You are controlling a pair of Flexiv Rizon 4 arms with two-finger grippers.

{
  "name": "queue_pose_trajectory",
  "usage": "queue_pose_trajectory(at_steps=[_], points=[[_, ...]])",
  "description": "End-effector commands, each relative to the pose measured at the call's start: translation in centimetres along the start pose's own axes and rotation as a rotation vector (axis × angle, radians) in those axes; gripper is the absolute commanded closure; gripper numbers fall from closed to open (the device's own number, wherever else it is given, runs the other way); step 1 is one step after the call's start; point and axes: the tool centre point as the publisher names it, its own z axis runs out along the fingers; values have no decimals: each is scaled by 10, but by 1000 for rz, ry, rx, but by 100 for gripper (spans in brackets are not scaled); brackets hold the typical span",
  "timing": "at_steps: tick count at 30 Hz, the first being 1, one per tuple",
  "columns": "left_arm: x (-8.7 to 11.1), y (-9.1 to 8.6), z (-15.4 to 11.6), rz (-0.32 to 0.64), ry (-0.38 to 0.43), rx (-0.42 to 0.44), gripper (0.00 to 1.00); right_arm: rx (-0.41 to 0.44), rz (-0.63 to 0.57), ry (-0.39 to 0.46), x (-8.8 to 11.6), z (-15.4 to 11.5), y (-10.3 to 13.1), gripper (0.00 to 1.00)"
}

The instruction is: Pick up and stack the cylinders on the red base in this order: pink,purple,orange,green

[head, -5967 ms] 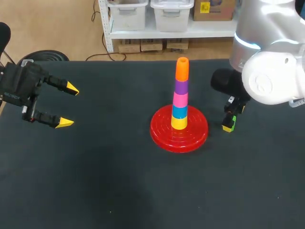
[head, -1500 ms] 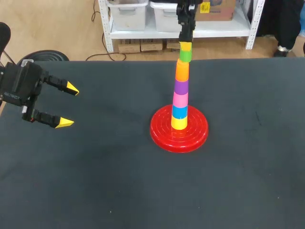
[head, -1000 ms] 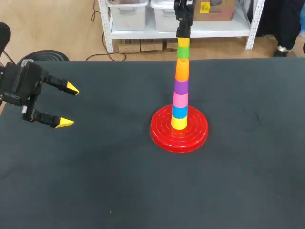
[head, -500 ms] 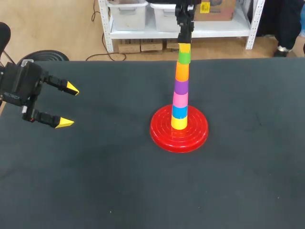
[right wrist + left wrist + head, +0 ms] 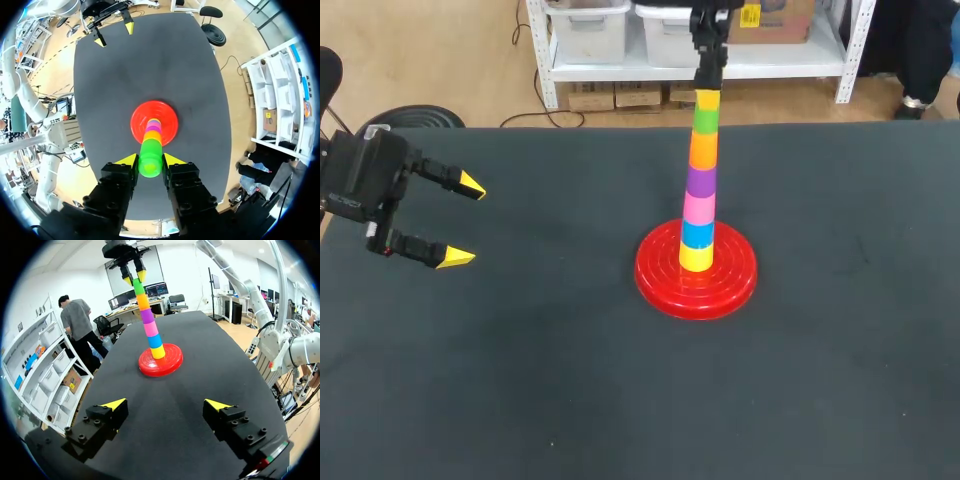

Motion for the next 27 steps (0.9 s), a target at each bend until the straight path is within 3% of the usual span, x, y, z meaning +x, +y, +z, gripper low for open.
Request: queue_pose_trajectory(at_steps=[1, 12, 20, 21, 22, 27], points=[[1, 0, 0, 3, -3, -1, 0, -17, 1, 3, -2, 4, -4, 100], [1, 0, 0, 3, -3, -1, 0, -52, -4, -6, -3, 12, -9, 100], [1, 0, 0, 3, -3, -1, 0, -14, -1, -13, -3, 10, -5, 100], [1, 0, 0, 3, -3, -1, 0, -11, 1, -11, -3, 9, -5, 56], [1, 0, 0, 3, -3, -1, 0, 0, -2, -19, -3, 8, -4, 0], [1, 0, 0, 3, -3, -1, 0, 25, -2, -31, -2, 4, -1, 0]])
